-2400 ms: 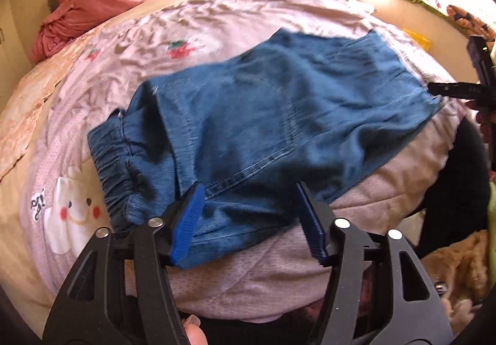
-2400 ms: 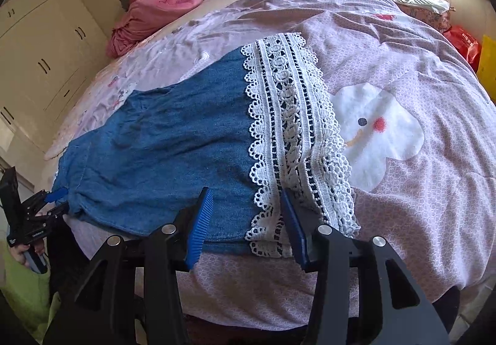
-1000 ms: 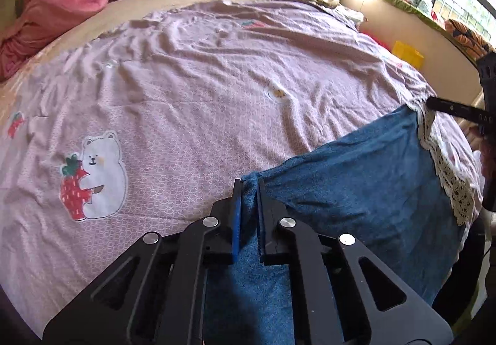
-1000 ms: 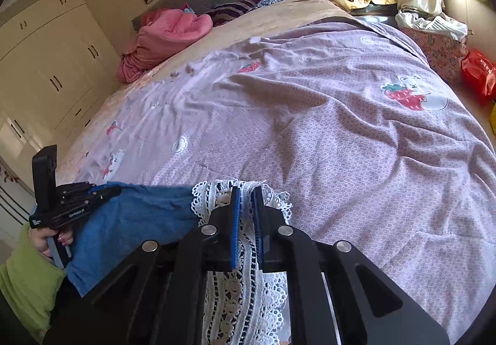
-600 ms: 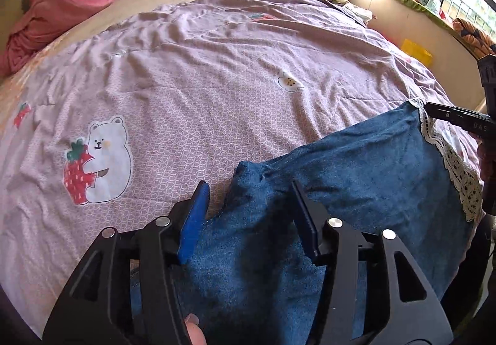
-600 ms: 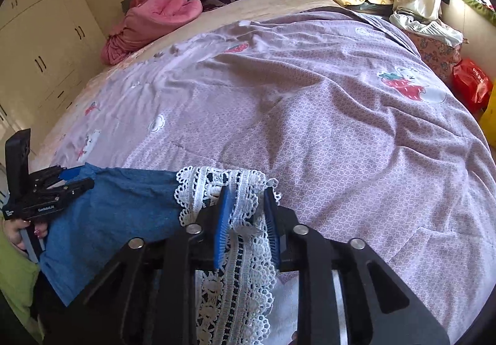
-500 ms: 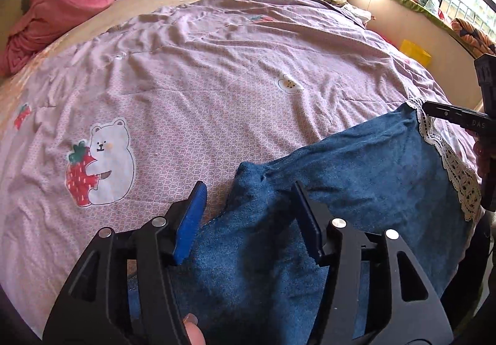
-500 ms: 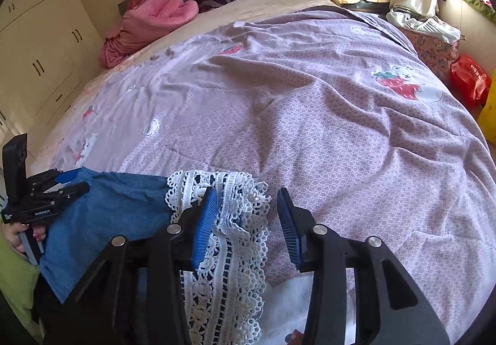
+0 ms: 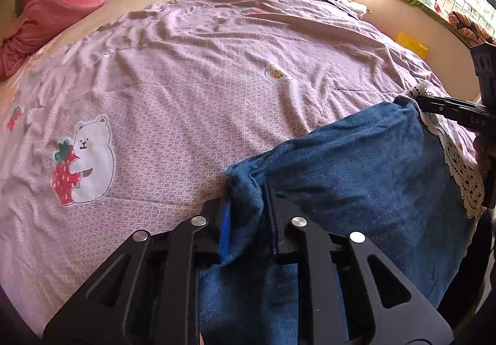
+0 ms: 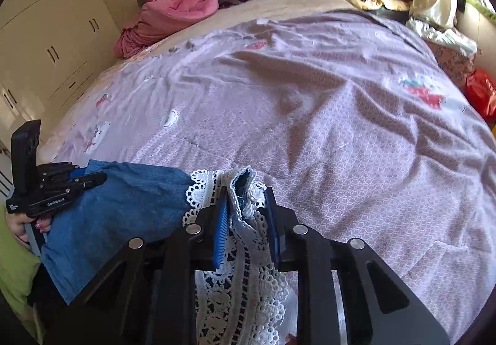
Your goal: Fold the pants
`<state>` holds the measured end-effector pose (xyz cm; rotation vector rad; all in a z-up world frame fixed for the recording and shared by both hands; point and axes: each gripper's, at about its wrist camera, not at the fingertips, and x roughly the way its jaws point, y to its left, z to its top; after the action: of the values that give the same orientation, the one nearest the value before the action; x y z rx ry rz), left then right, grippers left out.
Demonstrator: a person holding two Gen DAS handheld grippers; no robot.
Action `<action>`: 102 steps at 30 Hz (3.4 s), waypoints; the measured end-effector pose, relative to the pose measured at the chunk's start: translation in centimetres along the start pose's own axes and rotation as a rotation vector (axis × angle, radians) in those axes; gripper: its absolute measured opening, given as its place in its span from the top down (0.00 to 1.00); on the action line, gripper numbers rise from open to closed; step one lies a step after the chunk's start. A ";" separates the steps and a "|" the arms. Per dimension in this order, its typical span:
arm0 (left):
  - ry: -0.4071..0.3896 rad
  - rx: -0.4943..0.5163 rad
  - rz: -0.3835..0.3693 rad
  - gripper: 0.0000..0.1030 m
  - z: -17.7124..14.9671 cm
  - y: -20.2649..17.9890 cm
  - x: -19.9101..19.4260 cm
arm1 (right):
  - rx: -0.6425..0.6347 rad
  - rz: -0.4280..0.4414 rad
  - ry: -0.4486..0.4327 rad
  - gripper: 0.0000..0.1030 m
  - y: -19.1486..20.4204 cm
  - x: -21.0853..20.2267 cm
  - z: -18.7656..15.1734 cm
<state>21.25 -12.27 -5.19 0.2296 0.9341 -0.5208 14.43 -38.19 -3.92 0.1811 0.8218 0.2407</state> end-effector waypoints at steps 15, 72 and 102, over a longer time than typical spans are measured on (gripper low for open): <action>-0.031 0.014 0.062 0.93 1.7 -1.1 2.2 | -0.017 -0.129 0.050 0.92 -2.2 2.7 3.0; -0.071 -0.415 0.235 0.20 -19.1 8.5 -15.6 | 0.120 -0.145 0.061 0.24 3.4 -7.2 -9.4; -0.070 -0.406 0.317 0.40 -19.2 10.5 -15.0 | 0.082 -0.206 0.090 0.42 3.2 -5.9 -11.4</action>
<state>5.88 9.39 -4.52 -0.0101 0.8941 -0.0409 1.63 -36.07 -6.56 0.1619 0.9339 0.0209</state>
